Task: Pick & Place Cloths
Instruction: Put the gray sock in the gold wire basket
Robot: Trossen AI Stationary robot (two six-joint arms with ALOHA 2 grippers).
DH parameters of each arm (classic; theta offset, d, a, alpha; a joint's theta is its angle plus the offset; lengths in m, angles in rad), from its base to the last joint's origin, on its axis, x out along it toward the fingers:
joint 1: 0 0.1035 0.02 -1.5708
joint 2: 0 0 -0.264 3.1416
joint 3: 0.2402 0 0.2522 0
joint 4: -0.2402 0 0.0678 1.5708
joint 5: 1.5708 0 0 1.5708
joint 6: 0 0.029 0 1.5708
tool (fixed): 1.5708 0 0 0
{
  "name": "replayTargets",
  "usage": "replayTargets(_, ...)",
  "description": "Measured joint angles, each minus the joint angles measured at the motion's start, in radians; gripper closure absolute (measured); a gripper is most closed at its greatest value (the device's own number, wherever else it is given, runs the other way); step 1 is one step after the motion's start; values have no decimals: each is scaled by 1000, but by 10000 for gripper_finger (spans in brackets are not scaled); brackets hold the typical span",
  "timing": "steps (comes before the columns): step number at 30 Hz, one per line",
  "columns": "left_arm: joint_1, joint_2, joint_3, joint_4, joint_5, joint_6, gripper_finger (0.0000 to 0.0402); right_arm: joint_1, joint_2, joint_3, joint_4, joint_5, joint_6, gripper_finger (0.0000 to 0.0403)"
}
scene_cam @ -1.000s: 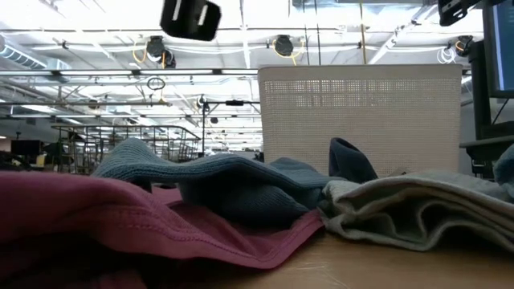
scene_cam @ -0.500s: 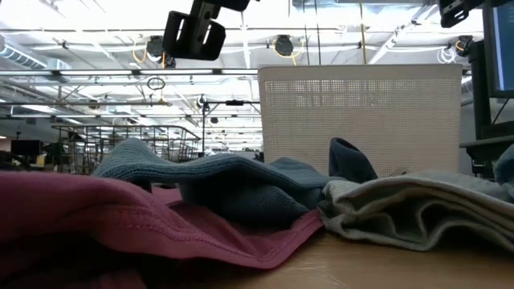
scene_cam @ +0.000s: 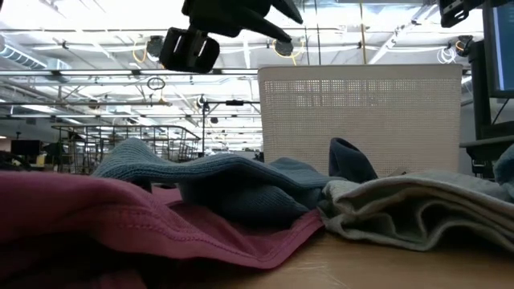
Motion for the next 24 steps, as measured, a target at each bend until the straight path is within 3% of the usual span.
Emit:
replayTargets(8, 0, 0, 0, -38, -53, -1, 201, 0, 0, 0, 0, 0, -2, 403)
replayTargets(12, -4, 0, 0, -49, -52, 10, 156, 0, 0, 0, 0, 0, 0, 403)
replayTargets(16, -13, 0, 0, -50, -53, 25, 141, 0, 0, 0, 0, 0, 7, 403)
replayTargets(24, -38, 0, 0, -61, -122, -12, 157, 0, 0, 0, 1, 0, 8, 403)
